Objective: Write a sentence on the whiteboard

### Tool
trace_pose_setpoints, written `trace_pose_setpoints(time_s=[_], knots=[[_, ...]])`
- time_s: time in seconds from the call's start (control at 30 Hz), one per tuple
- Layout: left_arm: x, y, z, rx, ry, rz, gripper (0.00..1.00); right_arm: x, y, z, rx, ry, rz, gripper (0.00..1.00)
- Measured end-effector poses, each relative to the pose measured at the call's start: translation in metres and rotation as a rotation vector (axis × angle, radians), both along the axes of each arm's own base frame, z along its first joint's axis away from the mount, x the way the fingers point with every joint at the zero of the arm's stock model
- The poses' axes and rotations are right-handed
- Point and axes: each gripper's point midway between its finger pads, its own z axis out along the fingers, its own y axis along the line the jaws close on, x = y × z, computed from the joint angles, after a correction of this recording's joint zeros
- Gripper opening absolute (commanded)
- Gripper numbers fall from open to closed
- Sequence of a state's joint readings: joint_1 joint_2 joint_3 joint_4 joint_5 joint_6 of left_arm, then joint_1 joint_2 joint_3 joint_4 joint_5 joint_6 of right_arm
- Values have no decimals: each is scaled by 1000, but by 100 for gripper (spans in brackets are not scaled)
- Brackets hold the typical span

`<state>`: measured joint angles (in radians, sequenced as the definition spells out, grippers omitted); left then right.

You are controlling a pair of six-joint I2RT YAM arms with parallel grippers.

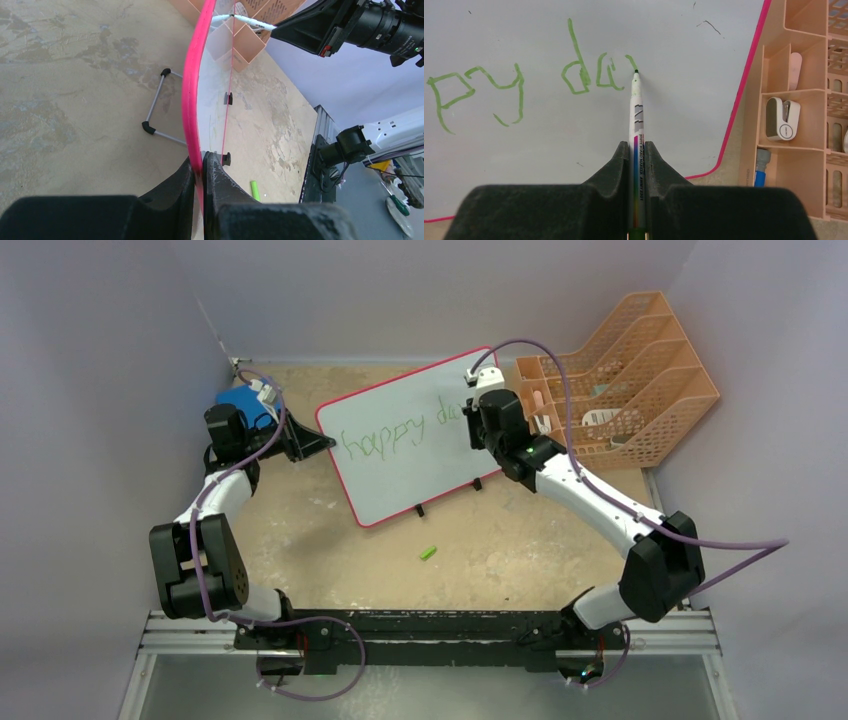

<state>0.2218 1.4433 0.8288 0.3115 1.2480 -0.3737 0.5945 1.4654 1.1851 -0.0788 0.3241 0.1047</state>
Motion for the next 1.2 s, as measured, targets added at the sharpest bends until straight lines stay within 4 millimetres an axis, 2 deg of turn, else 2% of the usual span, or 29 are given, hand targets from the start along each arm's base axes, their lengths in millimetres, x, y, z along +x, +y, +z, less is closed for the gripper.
trace_pose_setpoints(time_s=[0.73,1.03,1.2], knots=[[0,0,0,0,-1,0,0,1,-11,14,7,-31,-36,0],[0,0,0,0,1,0,0,6,-9,24,21,-52,-36,0],[0,0,0,0,1,0,0,9,-6,21,18,-47,-34,0]])
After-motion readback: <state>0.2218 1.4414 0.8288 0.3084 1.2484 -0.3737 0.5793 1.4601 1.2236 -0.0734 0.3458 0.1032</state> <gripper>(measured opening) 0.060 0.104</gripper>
